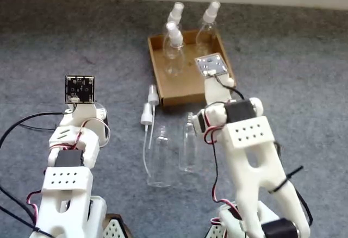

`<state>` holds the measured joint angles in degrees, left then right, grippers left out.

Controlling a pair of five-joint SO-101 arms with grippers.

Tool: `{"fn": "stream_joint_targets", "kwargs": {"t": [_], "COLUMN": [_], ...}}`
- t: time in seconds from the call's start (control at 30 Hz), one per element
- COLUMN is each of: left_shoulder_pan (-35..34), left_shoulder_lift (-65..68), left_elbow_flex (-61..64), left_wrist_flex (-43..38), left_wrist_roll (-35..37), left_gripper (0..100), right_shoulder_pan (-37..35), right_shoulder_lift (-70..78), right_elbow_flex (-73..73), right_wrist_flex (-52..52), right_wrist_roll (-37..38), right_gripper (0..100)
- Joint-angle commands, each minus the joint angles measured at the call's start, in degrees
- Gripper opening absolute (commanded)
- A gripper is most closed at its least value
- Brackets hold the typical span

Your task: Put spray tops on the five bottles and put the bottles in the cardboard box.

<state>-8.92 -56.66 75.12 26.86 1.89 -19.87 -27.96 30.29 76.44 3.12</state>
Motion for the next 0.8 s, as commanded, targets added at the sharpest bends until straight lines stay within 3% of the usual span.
{"fn": "stream_joint_targets", "kwargs": {"t": [0.0,0.1,0.23,0.63,0.77], "left_shoulder_pan": [0.75,0.75,0.75,0.75,0.75], "left_shoulder_lift": [-0.13,-0.13,-0.13,-0.13,-0.13], "left_elbow_flex": [-0.22,-0.22,-0.22,-0.22,-0.22], "left_wrist_flex": [-1.58,-1.58,-1.58,-1.58,-1.58], "left_wrist_roll": [0.53,0.53,0.53,0.53,0.53], "left_gripper": [5,5,5,5,5], "right_shoulder_pan": [-2.51,-6.64,-9.71,-4.00,-0.92], "right_shoulder_lift": [4.44,7.43,9.19,12.70,13.49], "right_elbow_flex": [-1.71,-1.71,-1.71,-1.27,-1.19], "right_wrist_flex": [-3.56,-5.49,-7.16,-15.43,-15.69], "right_wrist_roll": [-4.48,-5.54,-5.89,-5.63,-5.54], "right_gripper": [23.8,29.3,29.4,29.2,19.6]}}
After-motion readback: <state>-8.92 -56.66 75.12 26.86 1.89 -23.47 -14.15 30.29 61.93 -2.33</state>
